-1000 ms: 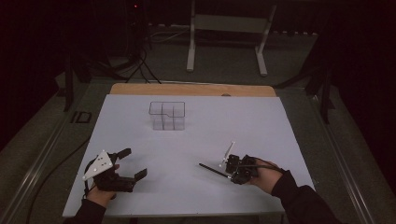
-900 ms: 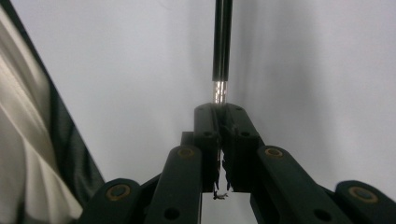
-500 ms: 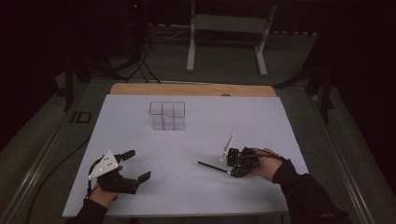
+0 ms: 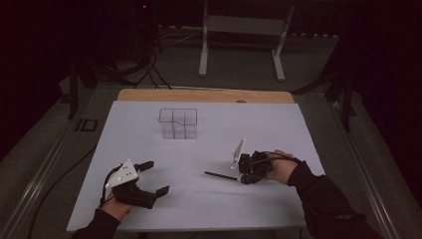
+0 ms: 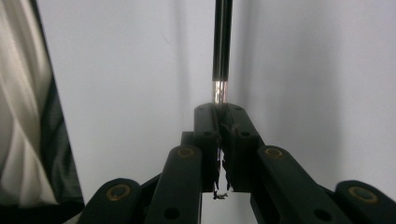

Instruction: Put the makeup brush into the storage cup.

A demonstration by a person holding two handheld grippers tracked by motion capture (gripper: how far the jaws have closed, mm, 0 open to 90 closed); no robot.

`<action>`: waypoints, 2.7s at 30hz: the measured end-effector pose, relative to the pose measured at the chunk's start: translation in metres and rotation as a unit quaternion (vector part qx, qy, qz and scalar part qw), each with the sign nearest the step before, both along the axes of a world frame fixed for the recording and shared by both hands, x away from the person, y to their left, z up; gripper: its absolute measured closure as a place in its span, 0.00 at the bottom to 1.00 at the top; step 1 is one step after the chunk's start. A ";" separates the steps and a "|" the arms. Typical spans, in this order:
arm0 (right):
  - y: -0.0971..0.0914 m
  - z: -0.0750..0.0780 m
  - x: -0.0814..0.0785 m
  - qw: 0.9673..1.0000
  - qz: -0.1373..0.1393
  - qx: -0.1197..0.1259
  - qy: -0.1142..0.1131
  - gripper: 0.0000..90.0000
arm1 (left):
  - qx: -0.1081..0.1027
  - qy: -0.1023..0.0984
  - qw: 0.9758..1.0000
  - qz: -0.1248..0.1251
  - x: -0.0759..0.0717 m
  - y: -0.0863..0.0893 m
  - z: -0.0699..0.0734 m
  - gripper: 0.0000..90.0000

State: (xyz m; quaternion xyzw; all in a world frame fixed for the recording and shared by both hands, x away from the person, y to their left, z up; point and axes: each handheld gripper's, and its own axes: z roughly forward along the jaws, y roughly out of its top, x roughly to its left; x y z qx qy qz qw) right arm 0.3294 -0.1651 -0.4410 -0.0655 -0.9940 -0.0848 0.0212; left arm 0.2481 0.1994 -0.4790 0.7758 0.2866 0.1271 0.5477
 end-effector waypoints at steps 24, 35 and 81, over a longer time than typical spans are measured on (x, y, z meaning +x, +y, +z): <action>0.006 0.011 0.000 0.998 0.065 -0.022 -0.011 0.94 | 0.075 0.040 0.993 -0.086 0.014 -0.060 0.027 0.03; 0.011 0.016 -0.002 0.997 0.073 -0.024 -0.010 0.94 | 0.137 0.021 0.982 -0.127 0.028 -0.093 0.033 0.07; 0.027 0.021 -0.003 0.997 0.074 -0.032 0.000 0.94 | 0.394 -0.135 0.884 -0.213 0.023 -0.161 0.030 0.90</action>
